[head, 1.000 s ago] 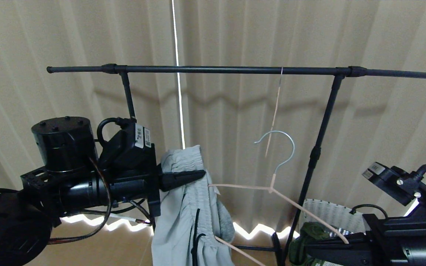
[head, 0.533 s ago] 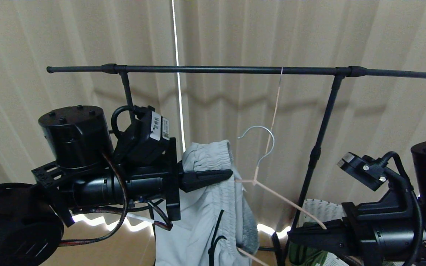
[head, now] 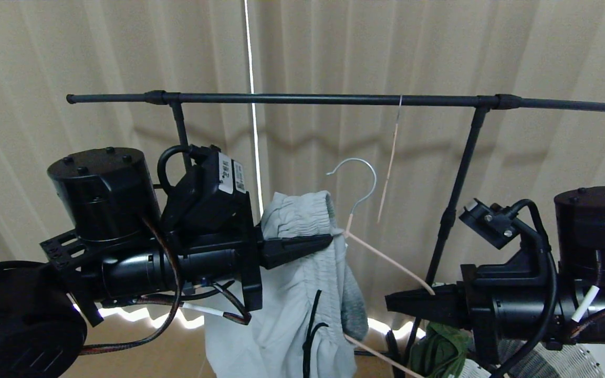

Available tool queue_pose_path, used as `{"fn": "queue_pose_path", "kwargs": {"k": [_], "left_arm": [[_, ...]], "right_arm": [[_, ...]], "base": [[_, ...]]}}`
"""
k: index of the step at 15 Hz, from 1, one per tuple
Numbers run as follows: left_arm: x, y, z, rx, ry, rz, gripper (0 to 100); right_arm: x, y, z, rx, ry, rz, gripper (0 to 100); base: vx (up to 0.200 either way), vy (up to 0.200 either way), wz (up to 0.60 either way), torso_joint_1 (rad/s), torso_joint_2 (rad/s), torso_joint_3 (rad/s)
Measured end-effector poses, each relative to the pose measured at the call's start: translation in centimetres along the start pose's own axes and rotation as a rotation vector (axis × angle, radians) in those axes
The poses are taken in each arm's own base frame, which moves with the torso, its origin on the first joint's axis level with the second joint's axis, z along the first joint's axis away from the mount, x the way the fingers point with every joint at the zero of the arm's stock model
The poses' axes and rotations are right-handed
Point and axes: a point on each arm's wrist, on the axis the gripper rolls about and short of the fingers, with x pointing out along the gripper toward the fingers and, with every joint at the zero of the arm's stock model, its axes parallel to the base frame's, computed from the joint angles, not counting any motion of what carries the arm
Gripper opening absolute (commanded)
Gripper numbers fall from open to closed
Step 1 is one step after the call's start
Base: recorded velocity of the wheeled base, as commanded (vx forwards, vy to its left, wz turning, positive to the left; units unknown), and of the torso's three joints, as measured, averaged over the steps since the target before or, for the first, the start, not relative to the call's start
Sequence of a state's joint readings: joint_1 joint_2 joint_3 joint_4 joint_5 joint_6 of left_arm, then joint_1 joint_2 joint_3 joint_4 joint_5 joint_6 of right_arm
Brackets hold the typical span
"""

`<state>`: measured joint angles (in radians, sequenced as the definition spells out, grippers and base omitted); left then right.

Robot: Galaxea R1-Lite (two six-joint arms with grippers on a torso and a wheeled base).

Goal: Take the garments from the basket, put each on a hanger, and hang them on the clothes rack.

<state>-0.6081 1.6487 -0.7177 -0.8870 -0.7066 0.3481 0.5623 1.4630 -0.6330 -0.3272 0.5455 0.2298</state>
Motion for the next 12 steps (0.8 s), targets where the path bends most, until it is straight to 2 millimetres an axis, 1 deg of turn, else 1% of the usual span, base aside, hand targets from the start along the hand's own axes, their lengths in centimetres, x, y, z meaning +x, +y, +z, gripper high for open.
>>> {"fn": "queue_pose_path", "kwargs": {"k": [4, 7, 9, 12], "left_arm": [[-0.7, -0.6, -0.3, -0.010, 0.022, 0.019, 0], [-0.8, -1.2, 0.0, -0.007, 0.016, 0.005, 0], [-0.9, -1.6, -0.1, -0.013, 0.021, -0.001, 0], [-1.2, -2.1, -0.7, -0.030, 0.041, -0.005, 0]], "right_arm": [[0.3, -0.3, 0.5, -0.021, -0.051, -0.042, 0], [0.3, -0.5, 0.5, -0.019, -0.058, -0.056, 0], [0.2, -0.4, 0.9, -0.028, -0.081, -0.058, 0], [-0.2, -0.4, 1.7, -0.066, -0.164, -0.056, 0]], "base": [[0.000, 0.000, 0.00, 0.000, 0.00, 0.000], [0.000, 0.000, 0.00, 0.000, 0.00, 0.000], [0.000, 0.000, 0.00, 0.000, 0.00, 0.000], [0.000, 0.000, 0.00, 0.000, 0.00, 0.000]]}}
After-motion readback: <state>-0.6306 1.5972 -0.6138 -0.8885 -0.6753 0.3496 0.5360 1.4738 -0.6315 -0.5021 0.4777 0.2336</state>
